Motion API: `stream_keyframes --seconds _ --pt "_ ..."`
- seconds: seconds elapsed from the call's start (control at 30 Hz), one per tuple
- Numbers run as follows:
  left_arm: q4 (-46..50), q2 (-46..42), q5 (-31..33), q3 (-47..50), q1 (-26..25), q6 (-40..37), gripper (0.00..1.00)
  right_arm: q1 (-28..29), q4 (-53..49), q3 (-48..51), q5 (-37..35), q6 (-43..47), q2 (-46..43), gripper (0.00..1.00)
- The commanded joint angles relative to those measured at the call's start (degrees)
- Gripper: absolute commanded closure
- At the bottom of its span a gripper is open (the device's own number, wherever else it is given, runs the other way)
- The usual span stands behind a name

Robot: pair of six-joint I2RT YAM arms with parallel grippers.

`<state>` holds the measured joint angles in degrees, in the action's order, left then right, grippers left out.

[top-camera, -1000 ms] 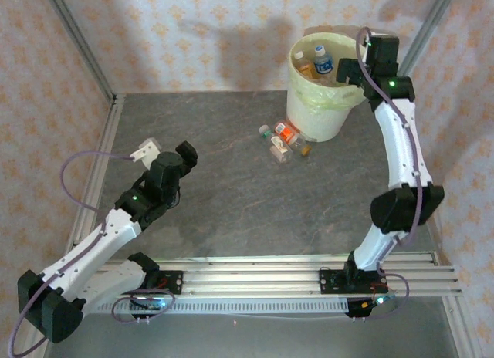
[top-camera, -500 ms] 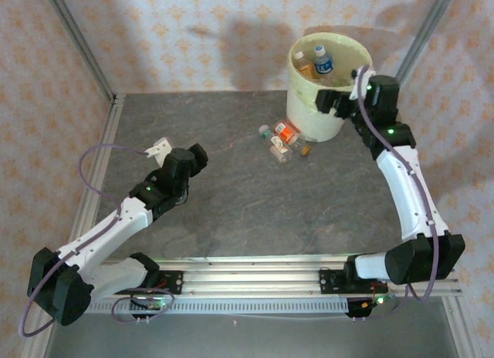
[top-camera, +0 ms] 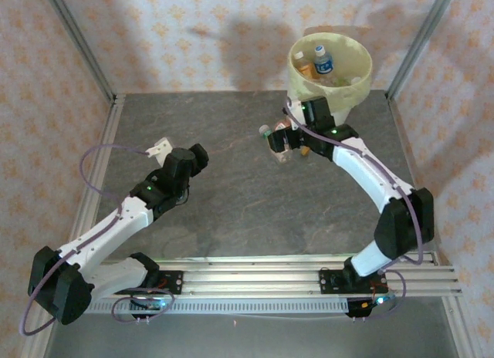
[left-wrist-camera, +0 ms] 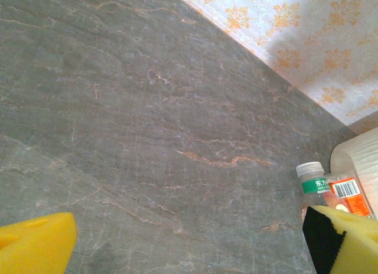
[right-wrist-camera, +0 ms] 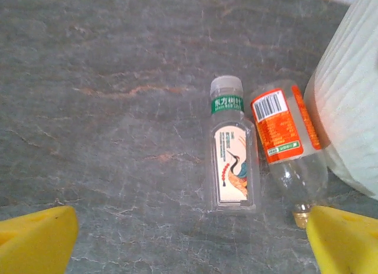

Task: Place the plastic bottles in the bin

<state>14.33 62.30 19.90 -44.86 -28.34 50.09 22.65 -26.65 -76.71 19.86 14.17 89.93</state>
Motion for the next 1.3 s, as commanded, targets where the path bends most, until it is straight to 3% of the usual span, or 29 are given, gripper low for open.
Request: stream_keyframes --seconds 0.0,0.07,0.2,0.77,1.0,1.27 --pt "-0.1 0.3 1.0 -2.0 0.5 0.4 0.00 1.0 -0.7 -0.2 -4.6 -1.8 3.2 0.01" --pt "-0.1 0.3 1.3 -1.7 0.5 0.6 0.00 1.2 1.2 1.3 -7.9 -4.2 5.1 0.01" --pt "-0.4 1.0 1.0 -1.7 0.6 0.8 0.00 1.8 2.0 1.1 -7.1 -6.7 9.5 0.02" --pt "0.3 2.5 0.7 -2.2 0.7 0.8 0.00 3.5 1.8 -9.4 -15.1 -3.5 25.9 0.03" --pt "0.0 3.2 0.4 -2.3 0.7 0.9 0.00 3.6 -0.7 -16.3 -13.7 -6.6 30.4 0.05" --pt "0.4 3.5 0.2 -2.6 0.7 0.7 0.00 4.1 -1.3 -20.2 -11.0 -10.9 34.5 0.16"
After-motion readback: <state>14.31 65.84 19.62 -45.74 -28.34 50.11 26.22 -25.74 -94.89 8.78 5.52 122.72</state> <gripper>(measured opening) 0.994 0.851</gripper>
